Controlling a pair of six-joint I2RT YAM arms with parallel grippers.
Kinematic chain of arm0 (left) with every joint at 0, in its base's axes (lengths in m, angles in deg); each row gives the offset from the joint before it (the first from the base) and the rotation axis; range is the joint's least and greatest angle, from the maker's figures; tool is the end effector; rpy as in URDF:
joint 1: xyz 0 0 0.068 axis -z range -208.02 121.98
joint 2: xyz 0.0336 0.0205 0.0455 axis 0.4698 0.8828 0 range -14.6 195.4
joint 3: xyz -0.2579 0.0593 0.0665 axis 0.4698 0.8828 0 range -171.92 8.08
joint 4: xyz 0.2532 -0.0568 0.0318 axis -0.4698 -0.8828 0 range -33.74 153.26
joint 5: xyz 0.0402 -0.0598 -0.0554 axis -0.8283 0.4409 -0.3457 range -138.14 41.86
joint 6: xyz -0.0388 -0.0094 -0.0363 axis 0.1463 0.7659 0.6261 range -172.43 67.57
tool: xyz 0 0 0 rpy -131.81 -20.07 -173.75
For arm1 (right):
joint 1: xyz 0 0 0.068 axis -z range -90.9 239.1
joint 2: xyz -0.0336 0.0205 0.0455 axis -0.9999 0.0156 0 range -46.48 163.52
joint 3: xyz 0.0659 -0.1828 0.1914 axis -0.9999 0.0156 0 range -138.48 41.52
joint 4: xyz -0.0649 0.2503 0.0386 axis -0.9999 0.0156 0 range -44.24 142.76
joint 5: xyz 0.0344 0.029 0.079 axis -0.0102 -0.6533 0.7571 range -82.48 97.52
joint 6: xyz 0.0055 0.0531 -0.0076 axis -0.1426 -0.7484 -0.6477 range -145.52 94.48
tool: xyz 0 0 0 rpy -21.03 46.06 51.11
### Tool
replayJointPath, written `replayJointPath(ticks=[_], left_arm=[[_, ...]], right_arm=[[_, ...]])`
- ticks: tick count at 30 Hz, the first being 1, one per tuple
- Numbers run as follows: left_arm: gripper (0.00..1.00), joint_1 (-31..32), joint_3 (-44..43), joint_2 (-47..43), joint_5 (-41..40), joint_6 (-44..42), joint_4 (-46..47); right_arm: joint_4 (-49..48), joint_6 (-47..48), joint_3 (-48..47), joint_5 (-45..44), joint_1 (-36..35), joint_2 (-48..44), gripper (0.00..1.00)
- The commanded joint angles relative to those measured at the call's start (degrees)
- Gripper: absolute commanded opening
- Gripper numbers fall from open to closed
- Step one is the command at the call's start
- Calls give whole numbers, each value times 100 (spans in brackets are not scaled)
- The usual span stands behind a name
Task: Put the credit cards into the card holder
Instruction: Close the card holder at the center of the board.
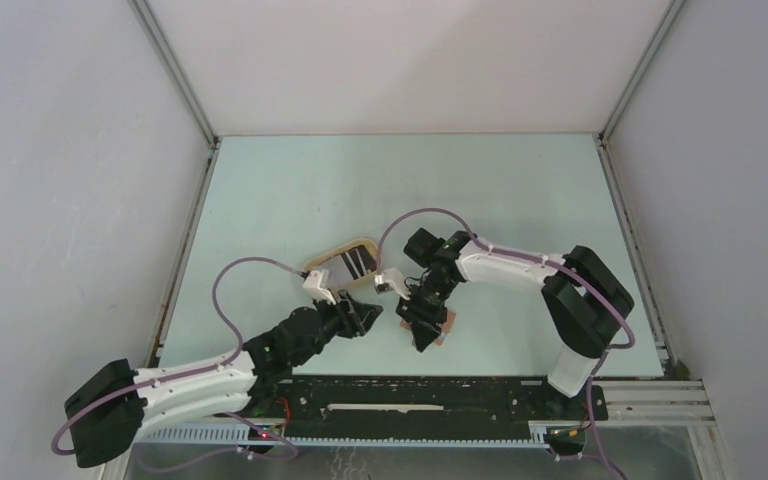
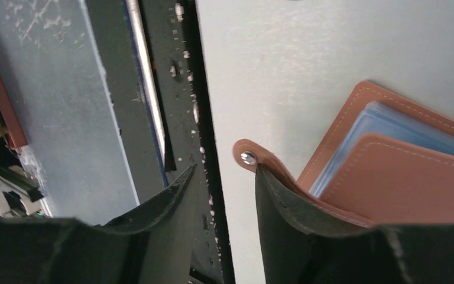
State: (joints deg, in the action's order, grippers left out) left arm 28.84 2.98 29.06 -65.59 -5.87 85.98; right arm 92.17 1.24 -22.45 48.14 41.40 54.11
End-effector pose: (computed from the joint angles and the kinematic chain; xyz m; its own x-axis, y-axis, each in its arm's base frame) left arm 0.0973 -0.1296 0.1605 -0.5680 -0.3970 -0.7209 0.3325 0.6906 -0.6423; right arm 0.1936 0.2473 0.1747 -0.3196 -0.8593 -0.3992 -0.8496 0.0733 0.5224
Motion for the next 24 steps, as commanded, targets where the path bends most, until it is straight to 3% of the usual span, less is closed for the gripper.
replayJointPath(ticks=[1, 10, 15, 18, 20, 22, 24], left_arm=[[56, -25, 28, 177, 99, -27, 515], [56, -28, -95, 311, 369, -165, 784], [56, -26, -103, 462, 436, -165, 929], [56, -21, -118, 585, 494, -165, 1054], [56, -26, -137, 712, 534, -165, 1139], [56, -26, -168, 844, 609, -157, 1250], [56, -26, -192, 1006, 704, -142, 1365]], right_arm=[[571, 680, -283, 622, 116, -825, 51], [1276, 1330, -475, 1900, 1119, -1440, 53], [819, 700, -395, 2250, 2357, -1676, 49], [-141, -376, -72, 1788, 3071, -1683, 38], [-681, -1036, 109, 1089, 3317, -1568, 37], [-925, -1228, 172, 490, 3362, -1315, 36], [-979, -1317, 151, 152, 3260, -945, 28]])
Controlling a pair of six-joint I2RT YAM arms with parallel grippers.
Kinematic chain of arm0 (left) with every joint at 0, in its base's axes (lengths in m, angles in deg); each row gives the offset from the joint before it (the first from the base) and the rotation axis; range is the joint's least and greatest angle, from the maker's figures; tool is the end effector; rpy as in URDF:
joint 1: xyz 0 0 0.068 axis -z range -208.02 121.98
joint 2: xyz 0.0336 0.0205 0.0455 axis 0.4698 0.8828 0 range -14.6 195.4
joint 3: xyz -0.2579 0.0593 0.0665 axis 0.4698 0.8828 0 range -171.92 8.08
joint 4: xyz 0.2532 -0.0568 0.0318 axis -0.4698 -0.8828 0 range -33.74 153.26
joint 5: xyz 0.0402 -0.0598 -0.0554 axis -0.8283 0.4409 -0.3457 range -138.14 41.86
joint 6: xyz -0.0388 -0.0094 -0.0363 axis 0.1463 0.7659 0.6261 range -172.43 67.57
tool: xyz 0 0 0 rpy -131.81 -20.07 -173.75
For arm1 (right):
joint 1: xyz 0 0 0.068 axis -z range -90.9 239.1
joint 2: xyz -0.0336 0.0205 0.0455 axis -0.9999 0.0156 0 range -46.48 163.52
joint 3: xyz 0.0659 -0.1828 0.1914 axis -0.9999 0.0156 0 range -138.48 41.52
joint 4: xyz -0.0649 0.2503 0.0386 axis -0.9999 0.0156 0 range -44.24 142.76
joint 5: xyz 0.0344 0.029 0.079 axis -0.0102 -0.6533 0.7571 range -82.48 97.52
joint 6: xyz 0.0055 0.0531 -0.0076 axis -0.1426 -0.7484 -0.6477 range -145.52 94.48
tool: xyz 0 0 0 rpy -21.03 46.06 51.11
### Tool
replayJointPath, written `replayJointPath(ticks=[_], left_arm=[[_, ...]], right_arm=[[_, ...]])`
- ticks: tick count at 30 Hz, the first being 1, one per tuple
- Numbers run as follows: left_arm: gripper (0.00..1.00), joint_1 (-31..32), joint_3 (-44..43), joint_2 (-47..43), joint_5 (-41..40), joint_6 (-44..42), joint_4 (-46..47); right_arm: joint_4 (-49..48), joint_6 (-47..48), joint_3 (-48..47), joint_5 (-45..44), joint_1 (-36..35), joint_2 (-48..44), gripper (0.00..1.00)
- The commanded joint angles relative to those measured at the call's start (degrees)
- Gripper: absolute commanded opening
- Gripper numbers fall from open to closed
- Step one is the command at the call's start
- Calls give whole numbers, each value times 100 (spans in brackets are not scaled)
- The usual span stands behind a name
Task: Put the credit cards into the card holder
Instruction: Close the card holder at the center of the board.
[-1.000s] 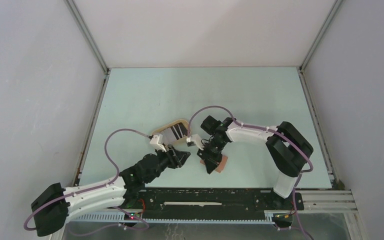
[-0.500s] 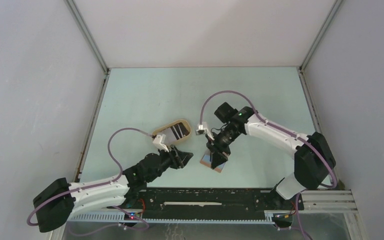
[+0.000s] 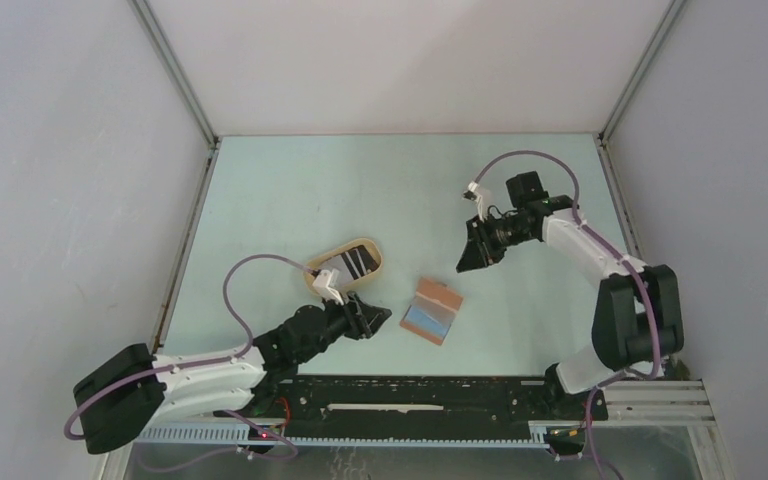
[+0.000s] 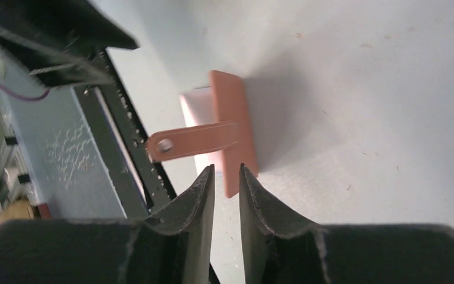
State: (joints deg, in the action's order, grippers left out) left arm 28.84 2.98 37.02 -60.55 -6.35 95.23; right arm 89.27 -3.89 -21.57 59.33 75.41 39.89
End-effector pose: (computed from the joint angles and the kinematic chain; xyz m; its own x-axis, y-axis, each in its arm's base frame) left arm 0.1012 -0.1410 0.1566 -0.6023 -0.3642 -0.7103 0.3895 0.6426 -0.6598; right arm 0.2750 0.0958 0.2470 -0.6652 -0.3968 -0.6325 -0.7450 0.4100 0.5262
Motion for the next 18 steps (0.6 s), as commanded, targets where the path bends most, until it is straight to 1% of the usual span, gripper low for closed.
replayJointPath(ticks=[1, 5, 8, 11, 14, 18], left_arm=[[56, -26, -204, 280, 240, -87, 488], [56, -26, -210, 489, 292, -35, 620], [56, -21, -223, 548, 299, -29, 635], [56, -26, -182, 508, 275, -28, 635], [56, -26, -119, 410, 205, -38, 635], [57, -26, -137, 363, 189, -117, 683]], right_arm=[[-640, -774, 23, -1126, -240, 639, 26], [-435, -632, -120, -1316, -691, 1109, 17], [-189, -315, -195, -1004, -983, 1326, 13], [67, 40, -222, -629, -1281, 1329, 13], [166, 264, -222, -616, -1605, 1312, 17], [59, 151, -221, -1081, -1864, 1644, 27]])
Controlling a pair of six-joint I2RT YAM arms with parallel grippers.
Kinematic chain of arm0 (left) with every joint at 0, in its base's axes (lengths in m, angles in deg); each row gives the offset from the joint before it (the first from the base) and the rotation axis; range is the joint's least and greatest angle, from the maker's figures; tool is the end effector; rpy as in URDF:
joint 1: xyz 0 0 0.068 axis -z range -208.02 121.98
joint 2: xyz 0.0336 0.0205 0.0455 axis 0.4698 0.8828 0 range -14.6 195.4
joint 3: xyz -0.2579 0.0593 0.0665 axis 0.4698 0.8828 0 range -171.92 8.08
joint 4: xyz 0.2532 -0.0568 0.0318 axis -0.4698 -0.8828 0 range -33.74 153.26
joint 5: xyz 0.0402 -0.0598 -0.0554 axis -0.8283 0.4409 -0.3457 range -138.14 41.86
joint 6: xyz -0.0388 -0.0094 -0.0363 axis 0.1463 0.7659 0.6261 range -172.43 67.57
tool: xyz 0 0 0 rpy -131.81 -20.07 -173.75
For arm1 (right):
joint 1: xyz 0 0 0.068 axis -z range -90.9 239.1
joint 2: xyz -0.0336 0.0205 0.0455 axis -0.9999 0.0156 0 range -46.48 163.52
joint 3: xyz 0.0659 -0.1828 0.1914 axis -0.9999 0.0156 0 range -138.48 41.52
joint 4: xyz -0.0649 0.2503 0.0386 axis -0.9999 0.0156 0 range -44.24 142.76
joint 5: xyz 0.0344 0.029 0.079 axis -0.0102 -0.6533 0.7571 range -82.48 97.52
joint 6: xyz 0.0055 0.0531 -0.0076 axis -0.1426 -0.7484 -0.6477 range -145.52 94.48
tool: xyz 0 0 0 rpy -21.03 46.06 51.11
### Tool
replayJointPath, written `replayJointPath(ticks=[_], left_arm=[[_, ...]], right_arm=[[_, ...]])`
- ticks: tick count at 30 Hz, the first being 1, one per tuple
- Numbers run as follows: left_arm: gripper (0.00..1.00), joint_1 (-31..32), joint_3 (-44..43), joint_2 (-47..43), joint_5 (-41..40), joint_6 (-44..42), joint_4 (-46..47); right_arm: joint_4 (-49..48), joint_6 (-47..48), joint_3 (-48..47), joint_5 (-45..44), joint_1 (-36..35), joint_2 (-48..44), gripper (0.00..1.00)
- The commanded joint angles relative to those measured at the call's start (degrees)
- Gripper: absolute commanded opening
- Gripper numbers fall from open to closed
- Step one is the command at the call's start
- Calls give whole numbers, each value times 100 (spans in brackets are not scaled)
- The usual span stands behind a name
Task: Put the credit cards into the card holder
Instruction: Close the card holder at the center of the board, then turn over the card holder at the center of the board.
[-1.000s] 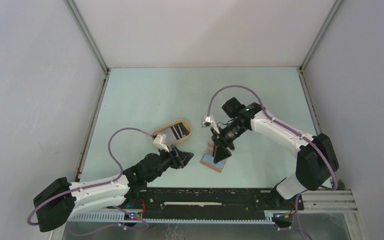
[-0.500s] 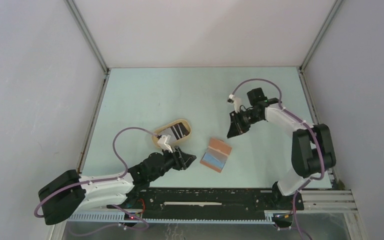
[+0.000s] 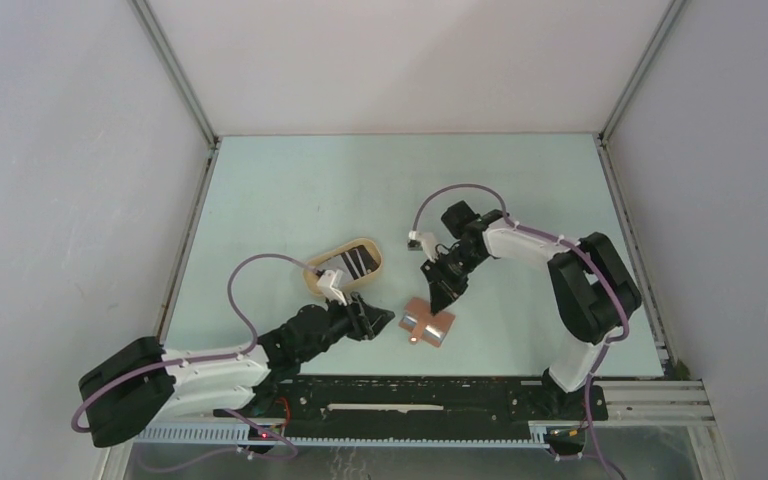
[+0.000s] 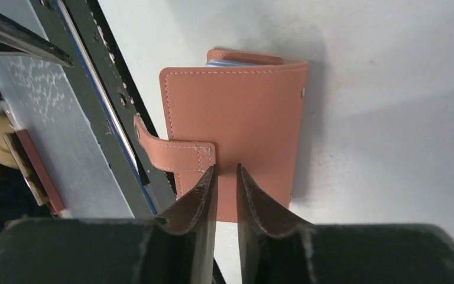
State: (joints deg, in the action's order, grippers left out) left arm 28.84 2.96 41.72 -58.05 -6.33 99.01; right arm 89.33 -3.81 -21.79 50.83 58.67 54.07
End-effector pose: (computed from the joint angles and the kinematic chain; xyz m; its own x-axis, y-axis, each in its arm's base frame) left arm 0.1029 -0.1465 0.1508 -0.6299 -0.3335 -0.7014 0.4042 0.6304 -0.6628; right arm 0.2597 0.1810 0.1739 -0.6194 -0.6762 -0.3988 -0.7451 0.3464 0.5700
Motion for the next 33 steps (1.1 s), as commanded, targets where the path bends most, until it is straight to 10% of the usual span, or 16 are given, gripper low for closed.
replayJointPath(ticks=[1, 11, 19, 33], left_arm=[[57, -26, -182, -72, -36, -152, 352], [51, -8, -1141, 1444, 524, -407, 916], [20, 0, -1606, 3307, 1273, 247, 1593], [3, 41, -1171, 3527, 649, 1295, 708]], right_arm=[[34, 109, -199, -283, -214, 326, 27], [-127, -152, -226, -743, -485, 680, 32], [-25, -198, -289, -456, -280, 764, 35], [44, -102, -281, -50, 556, 348, 65]])
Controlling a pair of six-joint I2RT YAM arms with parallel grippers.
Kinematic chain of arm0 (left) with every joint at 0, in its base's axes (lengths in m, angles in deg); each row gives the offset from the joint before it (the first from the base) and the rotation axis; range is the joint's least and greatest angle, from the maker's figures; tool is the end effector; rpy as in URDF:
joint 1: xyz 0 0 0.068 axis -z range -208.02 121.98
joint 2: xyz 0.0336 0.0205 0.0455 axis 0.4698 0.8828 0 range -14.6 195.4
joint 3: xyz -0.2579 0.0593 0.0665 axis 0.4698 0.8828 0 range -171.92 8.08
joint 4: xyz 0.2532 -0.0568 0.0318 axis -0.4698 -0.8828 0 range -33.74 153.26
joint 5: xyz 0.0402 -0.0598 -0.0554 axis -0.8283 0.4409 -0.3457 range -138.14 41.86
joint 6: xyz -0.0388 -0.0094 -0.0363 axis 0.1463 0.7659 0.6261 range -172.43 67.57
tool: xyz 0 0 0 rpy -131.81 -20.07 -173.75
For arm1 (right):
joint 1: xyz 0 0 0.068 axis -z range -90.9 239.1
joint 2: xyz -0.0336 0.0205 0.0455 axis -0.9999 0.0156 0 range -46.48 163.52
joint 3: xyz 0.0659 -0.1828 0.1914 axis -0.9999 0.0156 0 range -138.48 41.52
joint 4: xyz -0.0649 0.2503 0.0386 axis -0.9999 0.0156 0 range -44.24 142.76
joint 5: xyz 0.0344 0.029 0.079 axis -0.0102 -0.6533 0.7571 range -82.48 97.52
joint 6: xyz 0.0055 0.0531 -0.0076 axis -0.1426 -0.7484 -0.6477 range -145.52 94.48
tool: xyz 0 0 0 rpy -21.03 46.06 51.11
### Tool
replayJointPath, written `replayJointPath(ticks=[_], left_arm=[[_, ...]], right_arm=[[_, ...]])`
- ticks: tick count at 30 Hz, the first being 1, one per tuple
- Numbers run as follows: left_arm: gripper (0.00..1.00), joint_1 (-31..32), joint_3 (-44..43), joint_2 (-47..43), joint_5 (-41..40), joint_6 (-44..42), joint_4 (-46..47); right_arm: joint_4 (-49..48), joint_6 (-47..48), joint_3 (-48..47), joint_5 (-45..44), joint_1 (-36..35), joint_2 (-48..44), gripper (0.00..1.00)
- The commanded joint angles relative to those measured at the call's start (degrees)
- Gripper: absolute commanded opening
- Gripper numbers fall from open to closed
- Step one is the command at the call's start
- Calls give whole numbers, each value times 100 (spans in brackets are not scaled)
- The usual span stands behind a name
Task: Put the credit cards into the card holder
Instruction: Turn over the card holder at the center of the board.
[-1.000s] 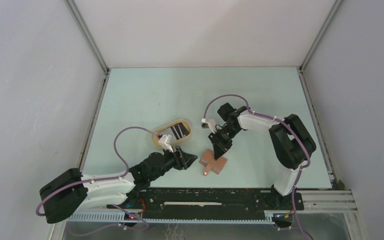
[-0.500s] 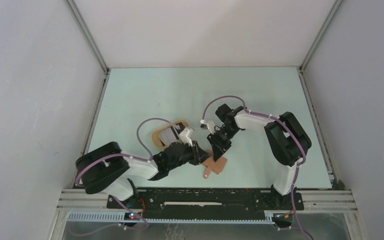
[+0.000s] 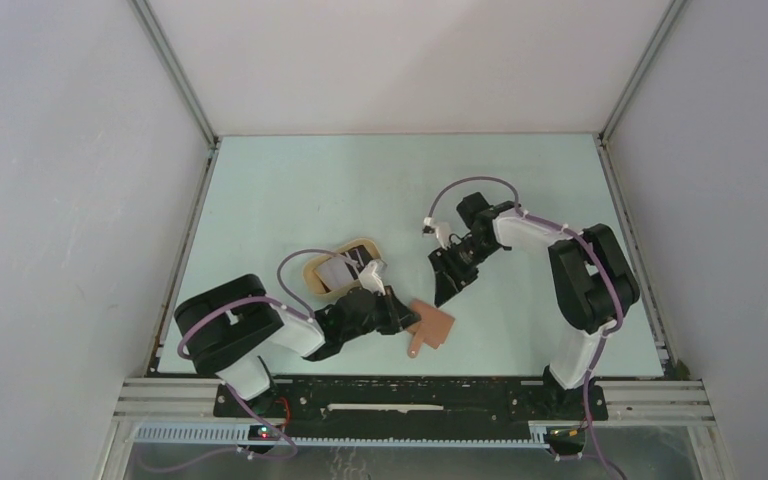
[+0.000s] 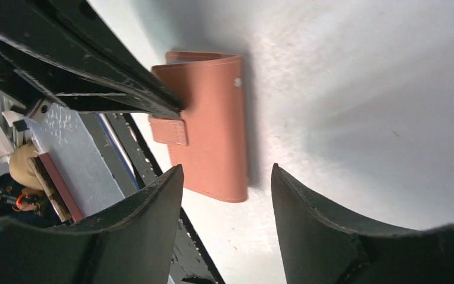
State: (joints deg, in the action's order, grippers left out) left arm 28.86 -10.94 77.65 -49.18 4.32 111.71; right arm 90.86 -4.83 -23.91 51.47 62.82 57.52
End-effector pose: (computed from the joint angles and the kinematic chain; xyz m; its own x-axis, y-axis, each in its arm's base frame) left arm 0.1414 -0.2157 0.1141 -0.8183 -0.2760 -0.5042 0.2627 0.6006 -0.7551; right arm 0.2793 0.1656 0.1648 -0.6967 -0.6280 -0.3468 -0.6773 0.4167 0.6063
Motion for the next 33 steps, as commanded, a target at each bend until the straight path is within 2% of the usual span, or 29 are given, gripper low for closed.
replayJointPath(ticks=[1, 14, 18, 21, 22, 23, 27, 29, 33], left_arm=[[3, 54, 222, -103, -258, 223, -622], [2, 82, 239, -116, -400, 243, -793], [1, 94, 231, -121, -434, 234, -785], [2, 111, 322, -207, -458, 184, -518], [2, 115, 361, -276, -459, 168, -411], [3, 113, 391, -365, -459, 130, -312], [7, 133, 370, -988, -491, -106, -382], [11, 172, 336, -1433, -582, -292, -703], [27, 301, 338, -2607, -938, -669, -1552]], right_arm=[[-104, -23, -71, -84, 155, 103, 66], [447, -146, -363, 581, -204, 1035, 64], [467, -280, -366, 561, -343, 1177, 61], [570, -337, -466, 651, -386, 1400, 48], [623, -342, -504, 754, -368, 1466, 42], [649, -346, -526, 824, -338, 1488, 30], [679, -299, -525, 1168, -123, 1318, 7], [666, -262, -524, 1294, -1, 1151, 0], [650, -176, -509, 1308, 244, 695, 0]])
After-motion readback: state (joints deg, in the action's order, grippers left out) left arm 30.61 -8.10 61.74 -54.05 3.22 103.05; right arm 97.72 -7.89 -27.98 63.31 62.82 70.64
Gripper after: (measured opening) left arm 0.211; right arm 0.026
